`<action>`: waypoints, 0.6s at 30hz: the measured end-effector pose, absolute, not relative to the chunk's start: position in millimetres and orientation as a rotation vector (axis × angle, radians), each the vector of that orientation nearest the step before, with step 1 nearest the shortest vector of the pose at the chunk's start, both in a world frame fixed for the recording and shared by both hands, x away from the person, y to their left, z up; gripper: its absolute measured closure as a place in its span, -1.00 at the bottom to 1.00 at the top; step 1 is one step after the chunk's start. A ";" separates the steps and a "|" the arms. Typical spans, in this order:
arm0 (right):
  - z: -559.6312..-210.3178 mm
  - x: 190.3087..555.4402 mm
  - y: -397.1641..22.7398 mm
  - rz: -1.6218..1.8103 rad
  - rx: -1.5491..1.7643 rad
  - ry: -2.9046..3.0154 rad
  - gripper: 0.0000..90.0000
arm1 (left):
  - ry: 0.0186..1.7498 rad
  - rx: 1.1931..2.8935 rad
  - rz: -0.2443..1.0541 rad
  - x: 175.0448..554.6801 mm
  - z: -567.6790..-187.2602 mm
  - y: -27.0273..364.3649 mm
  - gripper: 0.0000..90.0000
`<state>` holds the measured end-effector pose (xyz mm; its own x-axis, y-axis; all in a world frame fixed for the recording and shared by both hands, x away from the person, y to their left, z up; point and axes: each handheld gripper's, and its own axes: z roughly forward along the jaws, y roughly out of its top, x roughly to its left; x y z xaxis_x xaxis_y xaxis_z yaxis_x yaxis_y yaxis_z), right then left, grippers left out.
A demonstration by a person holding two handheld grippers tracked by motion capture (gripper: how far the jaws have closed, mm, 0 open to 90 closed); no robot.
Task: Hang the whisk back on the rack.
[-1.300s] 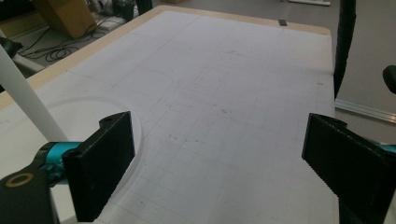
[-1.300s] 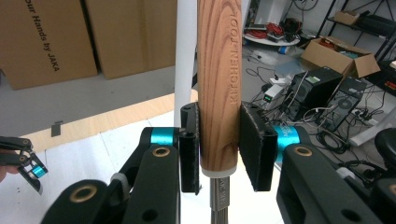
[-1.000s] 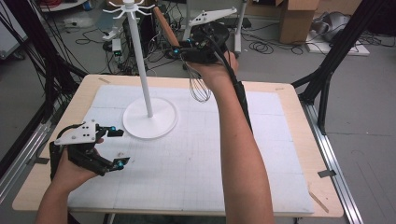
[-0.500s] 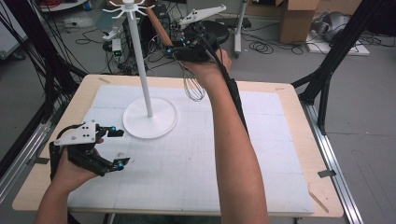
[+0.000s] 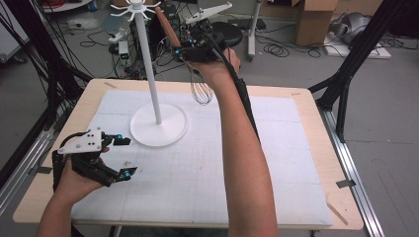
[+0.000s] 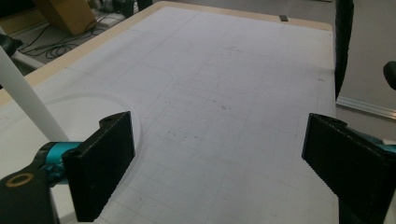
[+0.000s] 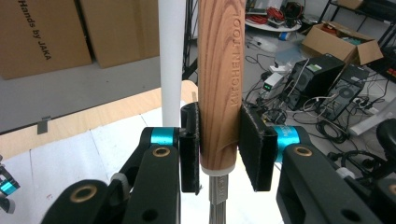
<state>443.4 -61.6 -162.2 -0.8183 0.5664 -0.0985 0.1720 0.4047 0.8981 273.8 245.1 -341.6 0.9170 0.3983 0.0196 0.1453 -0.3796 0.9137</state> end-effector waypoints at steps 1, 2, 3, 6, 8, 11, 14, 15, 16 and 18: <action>-162.7 443.6 -60.6 1.390 0.639 2.281 0.57 | 0.398 1.956 0.279 273.5 -342.0 244.5 -0.78; -163.4 444.0 -59.8 1.392 0.636 2.284 0.57 | 0.398 1.958 0.281 273.5 -342.0 244.4 -0.78; -164.0 444.3 -58.9 1.392 0.634 2.281 0.57 | 0.396 1.961 0.280 273.6 -342.0 244.3 -0.78; -164.9 444.5 -57.1 1.392 0.642 2.285 0.57 | 0.391 1.962 0.280 273.7 -342.0 244.0 -0.78; -165.2 445.2 -56.3 1.387 0.638 2.281 0.57 | 0.391 1.961 0.281 273.4 -341.9 243.7 -0.78; -166.4 445.0 -55.4 1.391 0.649 2.280 0.57 | 0.389 1.961 0.280 273.2 -341.5 244.0 -0.78; -167.4 445.3 -54.6 1.390 0.651 2.278 0.57 | 0.390 1.960 0.280 273.2 -341.6 244.0 -0.78; -167.3 445.7 -54.4 1.389 0.644 2.276 0.57 | 0.390 1.960 0.280 273.2 -341.5 244.0 -0.78; -167.3 445.6 -53.9 1.391 0.649 2.280 0.57 | 0.389 1.961 0.279 273.2 -341.5 244.0 -0.78; -167.0 445.9 -52.8 1.381 0.647 2.279 0.57 | 0.390 1.962 0.280 273.3 -341.6 243.9 -0.78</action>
<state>445.9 -52.8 -167.0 -0.8145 0.5724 -0.0950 0.1809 0.4059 0.8958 273.3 243.9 -341.6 0.9188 0.3942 0.0190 0.1443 -0.3804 0.9135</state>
